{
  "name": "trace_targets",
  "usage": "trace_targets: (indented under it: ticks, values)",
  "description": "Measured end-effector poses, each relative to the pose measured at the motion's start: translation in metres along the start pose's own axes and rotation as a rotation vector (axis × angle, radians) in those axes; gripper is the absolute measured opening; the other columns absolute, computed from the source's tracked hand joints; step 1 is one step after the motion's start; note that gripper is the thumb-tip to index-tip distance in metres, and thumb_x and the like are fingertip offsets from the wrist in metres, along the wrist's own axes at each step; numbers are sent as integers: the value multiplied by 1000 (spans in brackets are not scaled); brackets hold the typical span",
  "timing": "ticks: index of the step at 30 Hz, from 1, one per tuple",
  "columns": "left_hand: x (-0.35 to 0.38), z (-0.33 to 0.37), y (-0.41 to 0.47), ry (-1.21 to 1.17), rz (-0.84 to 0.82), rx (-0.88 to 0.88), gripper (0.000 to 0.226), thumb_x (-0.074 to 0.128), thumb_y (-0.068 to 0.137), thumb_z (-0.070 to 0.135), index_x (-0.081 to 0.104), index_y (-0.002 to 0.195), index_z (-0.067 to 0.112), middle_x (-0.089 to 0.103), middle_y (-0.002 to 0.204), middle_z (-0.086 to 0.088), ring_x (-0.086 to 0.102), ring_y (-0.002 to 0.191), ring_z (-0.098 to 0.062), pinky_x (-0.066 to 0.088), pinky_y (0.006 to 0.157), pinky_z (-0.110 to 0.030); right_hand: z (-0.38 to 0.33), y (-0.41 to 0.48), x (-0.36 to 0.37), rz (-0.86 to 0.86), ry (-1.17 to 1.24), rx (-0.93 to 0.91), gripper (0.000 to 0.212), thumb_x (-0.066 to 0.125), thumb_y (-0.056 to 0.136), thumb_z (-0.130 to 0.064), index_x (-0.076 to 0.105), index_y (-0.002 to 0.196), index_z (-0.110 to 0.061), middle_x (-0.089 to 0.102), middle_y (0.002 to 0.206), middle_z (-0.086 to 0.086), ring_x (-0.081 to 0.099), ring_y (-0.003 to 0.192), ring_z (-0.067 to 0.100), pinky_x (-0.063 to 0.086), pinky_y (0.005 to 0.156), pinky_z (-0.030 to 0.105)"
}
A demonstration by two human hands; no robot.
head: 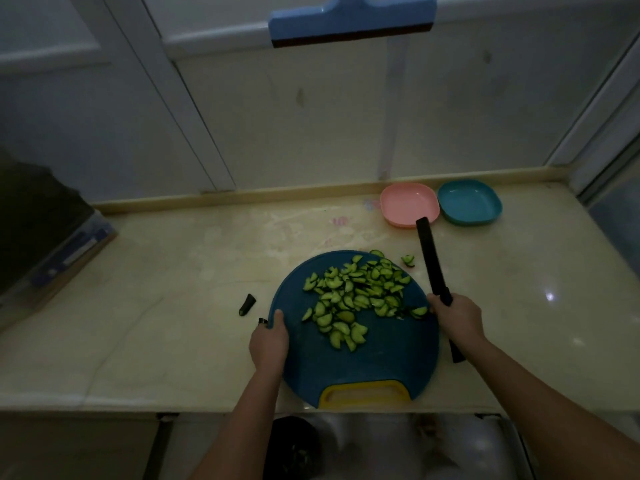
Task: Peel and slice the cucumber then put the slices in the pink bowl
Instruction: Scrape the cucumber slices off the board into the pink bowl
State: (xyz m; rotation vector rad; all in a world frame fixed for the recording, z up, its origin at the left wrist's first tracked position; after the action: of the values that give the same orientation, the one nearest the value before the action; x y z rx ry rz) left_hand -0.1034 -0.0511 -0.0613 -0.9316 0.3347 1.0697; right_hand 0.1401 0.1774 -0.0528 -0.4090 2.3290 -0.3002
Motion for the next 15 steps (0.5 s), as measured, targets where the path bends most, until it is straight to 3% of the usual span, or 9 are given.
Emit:
trace_targets:
  ticks: [2, 4, 7, 9, 11, 15]
  values:
    - [-1, -2, -3, -161, 24, 5, 53, 40, 96, 47, 59, 95, -3, 62, 100, -19, 55, 84, -28, 43, 68, -35, 3, 4, -2, -22, 20, -13, 30, 56, 92, -29, 59, 70, -8, 53, 59, 1, 49, 54, 14, 30, 45, 24]
    - [1, -8, -3, -294, -4, -88, 56, 40, 94, 52, 60, 91, -1, 62, 99, -19, 57, 86, -31, 48, 74, -40, 5, 8, -5, -64, 32, -35, 30, 57, 92, -29, 60, 69, -10, 57, 61, 4, 54, 57, 19, 35, 47, 24]
    - [1, -15, -4, -383, -44, -216, 61, 43, 91, 55, 60, 97, -4, 63, 101, -19, 59, 90, -34, 50, 78, -42, 3, 14, -15, -127, 144, -45, 23, 59, 90, -27, 65, 76, -9, 67, 70, 5, 64, 67, 21, 50, 62, 30]
    - [-2, -17, -4, -414, -31, -249, 62, 45, 90, 56, 60, 99, -4, 62, 101, -19, 59, 91, -35, 51, 78, -41, -5, 24, -30, -119, 179, -75, 19, 60, 89, -26, 67, 82, -9, 67, 71, 4, 63, 64, 17, 51, 62, 29]
    - [-7, -14, -3, -418, -8, -246, 63, 47, 89, 57, 61, 95, -3, 63, 100, -20, 60, 89, -36, 51, 77, -42, -20, 41, -47, -67, 104, -167, 16, 59, 90, -25, 66, 88, -11, 65, 71, 6, 61, 65, 18, 48, 59, 31]
    - [-21, -2, -2, -469, 38, -224, 62, 45, 90, 55, 60, 94, -5, 61, 96, -19, 59, 81, -33, 50, 70, -38, -55, 99, -58, -9, -205, -421, 16, 59, 90, -16, 69, 100, -11, 69, 90, 8, 63, 83, 26, 47, 69, 32]
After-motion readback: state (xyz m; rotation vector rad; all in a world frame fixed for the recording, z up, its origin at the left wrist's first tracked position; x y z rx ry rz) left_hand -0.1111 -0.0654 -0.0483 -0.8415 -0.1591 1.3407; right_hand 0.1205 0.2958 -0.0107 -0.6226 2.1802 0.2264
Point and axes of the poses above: each hand's wrist, its own y-axis towards the middle knuckle, its own x-axis out of the palm, z = x × y, the point moved 4 cm from there along y, towards the middle knuckle
